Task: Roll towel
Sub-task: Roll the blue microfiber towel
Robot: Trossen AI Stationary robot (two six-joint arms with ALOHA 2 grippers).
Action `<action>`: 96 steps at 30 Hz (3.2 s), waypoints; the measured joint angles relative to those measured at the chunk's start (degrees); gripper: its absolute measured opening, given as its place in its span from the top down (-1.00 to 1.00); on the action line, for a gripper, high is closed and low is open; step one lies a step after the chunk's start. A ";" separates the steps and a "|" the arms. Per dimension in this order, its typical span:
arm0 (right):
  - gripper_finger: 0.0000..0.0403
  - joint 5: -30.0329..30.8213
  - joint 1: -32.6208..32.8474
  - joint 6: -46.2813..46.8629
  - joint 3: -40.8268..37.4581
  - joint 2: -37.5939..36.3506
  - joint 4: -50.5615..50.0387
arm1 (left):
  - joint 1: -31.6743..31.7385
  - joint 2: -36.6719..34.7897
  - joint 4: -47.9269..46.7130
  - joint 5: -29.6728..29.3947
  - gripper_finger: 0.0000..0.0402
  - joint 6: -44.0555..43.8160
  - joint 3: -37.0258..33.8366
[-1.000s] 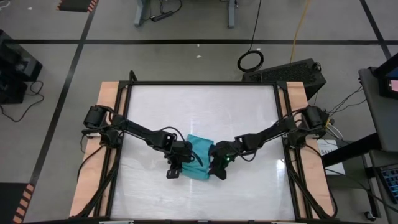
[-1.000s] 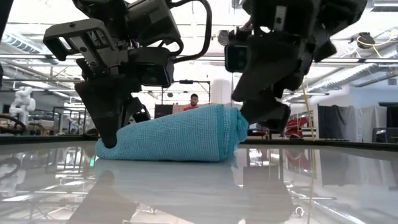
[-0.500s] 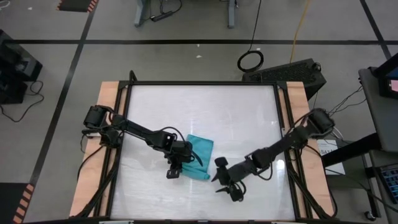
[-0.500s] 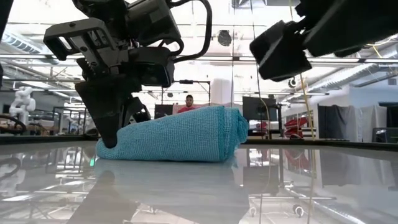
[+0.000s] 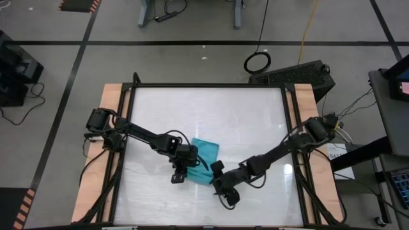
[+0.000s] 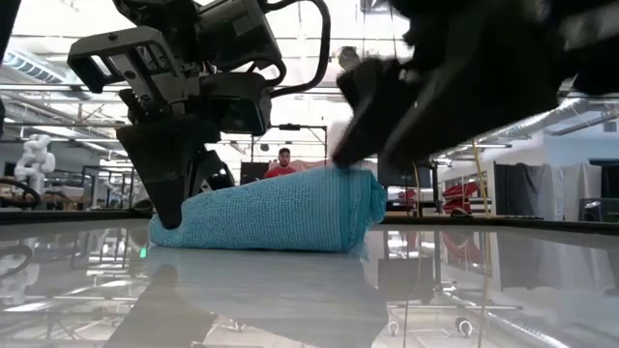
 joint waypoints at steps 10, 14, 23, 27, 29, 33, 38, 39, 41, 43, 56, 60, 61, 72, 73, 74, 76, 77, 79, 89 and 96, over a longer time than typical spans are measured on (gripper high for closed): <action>-0.05 1.73 -4.03 -1.22 0.50 1.16 -5.25 | 0.00 0.00 -0.04 1.31 0.93 0.45 0.02; -0.05 1.70 -5.57 -1.51 0.50 1.16 -5.24 | 0.00 0.00 -0.11 2.24 0.93 0.61 0.02; -0.05 1.40 -7.95 -2.56 0.50 1.58 -5.25 | 0.00 0.00 -0.09 2.27 0.93 2.02 0.02; -0.05 -0.48 -9.04 -1.11 0.48 3.58 -4.83 | 0.00 0.00 -0.04 2.27 0.93 2.08 0.02; -0.05 -1.57 -9.39 0.33 0.50 4.90 -4.31 | 0.00 0.00 -0.04 2.27 0.93 2.05 0.02; -0.05 -1.08 -9.36 2.76 0.59 6.25 -3.61 | 0.00 0.00 0.00 2.83 0.93 2.04 0.04; 0.05 -0.02 -9.37 5.15 0.61 6.49 -3.51 | 0.00 -0.07 -0.06 3.97 0.90 1.61 0.07; 0.11 -0.02 -9.50 5.82 0.60 6.52 -3.68 | 0.00 -0.53 -0.38 3.97 0.87 1.55 0.07; 0.27 -0.14 -9.85 8.00 0.62 6.56 -3.99 | 0.00 -1.73 -0.61 3.97 0.81 1.49 0.07; 0.47 -0.93 -10.22 10.29 0.68 6.57 -4.38 | -0.02 -3.53 -1.01 3.70 0.73 1.51 0.07; 0.89 -16.40 -12.78 19.12 0.55 6.31 -5.39 | -3.73 -17.79 -3.64 -12.56 0.34 11.72 0.07; 0.93 -23.88 -14.53 21.80 0.41 6.46 -5.14 | -9.13 -17.72 -1.87 -20.60 0.33 18.50 -0.03; 0.93 -25.22 -14.99 22.40 0.39 6.47 -5.11 | -10.17 -17.27 0.05 -21.39 0.32 19.49 -0.19; 0.92 -28.71 -17.08 24.60 0.33 6.51 -4.69 | -14.45 -9.40 5.12 -21.87 -0.28 19.58 -0.66; 0.92 -28.76 -17.10 24.63 0.33 6.51 -4.69 | -14.59 -8.71 5.16 -22.23 -0.29 19.58 -0.66; 0.92 -28.74 -17.10 24.63 0.33 6.51 -4.67 | -14.75 -7.89 5.40 -22.93 -0.30 19.58 -0.66; 0.92 -28.72 -17.10 24.63 0.33 6.51 -4.64 | -14.91 -6.34 5.52 -23.99 -0.30 19.60 -0.66; 0.92 -28.72 -17.10 24.74 0.33 6.51 -4.62 | -15.05 -5.68 5.54 -24.75 -0.30 19.61 -0.66; 0.92 -28.68 -17.08 25.10 0.33 6.51 -4.54 | -15.06 -4.45 5.61 -25.42 -0.30 19.58 -0.66; 0.92 -28.52 -17.10 27.13 0.39 6.51 -4.45 | -14.83 1.93 6.20 -28.84 -0.27 13.35 -0.39; 0.92 -29.69 -17.12 28.70 0.41 6.49 -4.43 | -14.04 1.58 6.35 -29.95 0.35 10.29 -0.45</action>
